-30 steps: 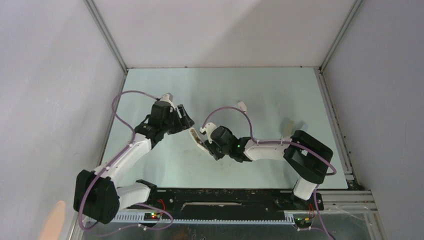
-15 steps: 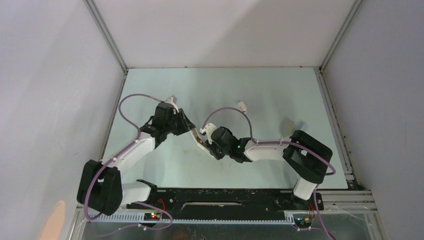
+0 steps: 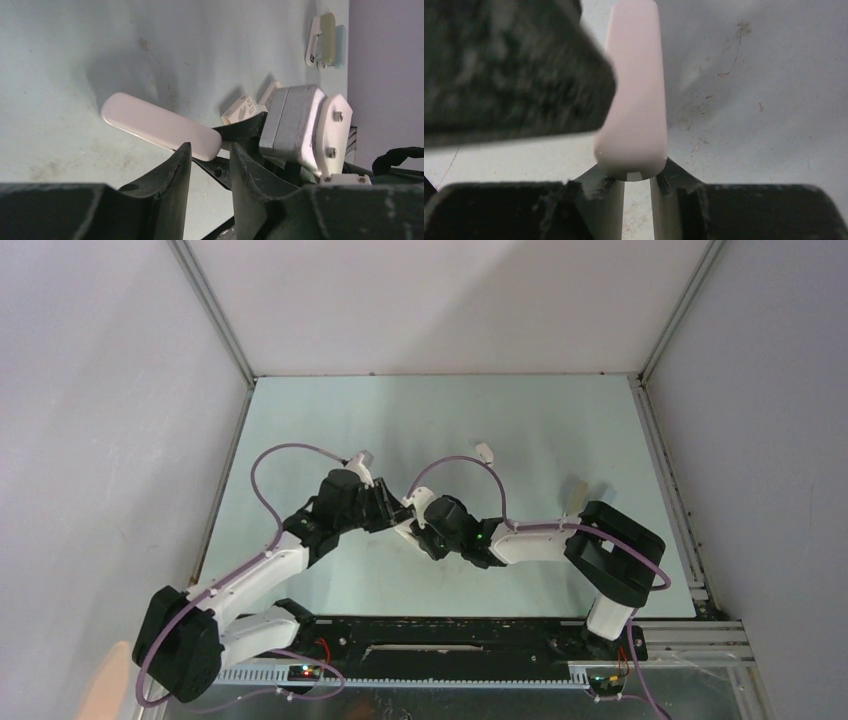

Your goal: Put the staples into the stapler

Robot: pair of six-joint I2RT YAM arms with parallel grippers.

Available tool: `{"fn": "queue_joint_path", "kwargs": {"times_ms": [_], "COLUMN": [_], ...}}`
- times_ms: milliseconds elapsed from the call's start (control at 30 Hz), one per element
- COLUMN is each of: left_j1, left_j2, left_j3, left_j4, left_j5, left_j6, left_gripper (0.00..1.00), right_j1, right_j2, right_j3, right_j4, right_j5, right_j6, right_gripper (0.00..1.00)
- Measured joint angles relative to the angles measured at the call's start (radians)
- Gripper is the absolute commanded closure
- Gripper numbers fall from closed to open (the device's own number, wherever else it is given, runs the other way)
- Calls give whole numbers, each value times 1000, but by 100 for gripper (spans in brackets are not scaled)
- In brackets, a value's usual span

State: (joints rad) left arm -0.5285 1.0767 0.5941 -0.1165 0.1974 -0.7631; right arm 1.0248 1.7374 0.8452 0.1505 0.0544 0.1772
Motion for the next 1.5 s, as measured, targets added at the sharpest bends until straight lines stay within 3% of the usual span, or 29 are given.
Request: {"fn": "queue_joint_path", "kwargs": {"times_ms": [300,600,800,967,1200,1500], "left_j1": [-35,-33,-29,-29,-29,-29], "left_j2": [-66,-351,-504,-609,-744,-781], "left_j3": [-28,89,181,240,241,167], "left_j4": [-29,-308,-489,-588,-603,-592], "left_j5": [-20,-270,-439,-532,-592,-613], "left_j6": [-50,35,128,211,322,364], "left_gripper": [44,15,1,0,0,0], "right_j1": [2,36,42,40,32,19], "right_j2": [-41,-210,-238,-180,-7,204], "right_j3": [-26,-27,77,240,484,686], "right_j4": [-18,-159,-376,-534,-719,-874], "right_j5": [32,71,84,87,73,64], "right_j6": [27,56,80,86,76,48], "right_gripper": [49,41,41,41,41,45]}}
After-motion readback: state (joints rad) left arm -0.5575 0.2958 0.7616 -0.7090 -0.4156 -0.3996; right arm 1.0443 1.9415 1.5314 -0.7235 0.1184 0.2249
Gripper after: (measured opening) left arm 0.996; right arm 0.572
